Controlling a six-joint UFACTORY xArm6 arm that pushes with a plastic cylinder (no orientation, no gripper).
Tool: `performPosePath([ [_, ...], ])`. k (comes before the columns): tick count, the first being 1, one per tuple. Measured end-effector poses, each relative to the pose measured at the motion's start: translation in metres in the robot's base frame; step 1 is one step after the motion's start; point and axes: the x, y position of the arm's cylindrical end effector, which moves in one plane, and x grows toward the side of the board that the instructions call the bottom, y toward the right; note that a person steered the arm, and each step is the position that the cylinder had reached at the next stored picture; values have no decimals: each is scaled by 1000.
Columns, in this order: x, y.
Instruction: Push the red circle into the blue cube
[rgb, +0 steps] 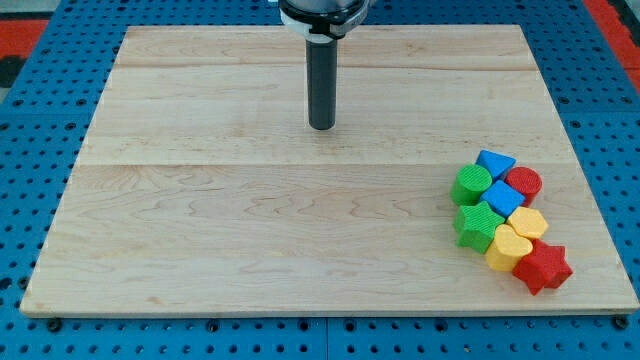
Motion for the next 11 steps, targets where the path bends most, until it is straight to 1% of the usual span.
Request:
performPosePath([
  [1,0,5],
  [4,-6,152],
  [6,1,241],
  [7,1,241],
  [8,34,241],
  [9,85,241],
  [11,92,241],
])
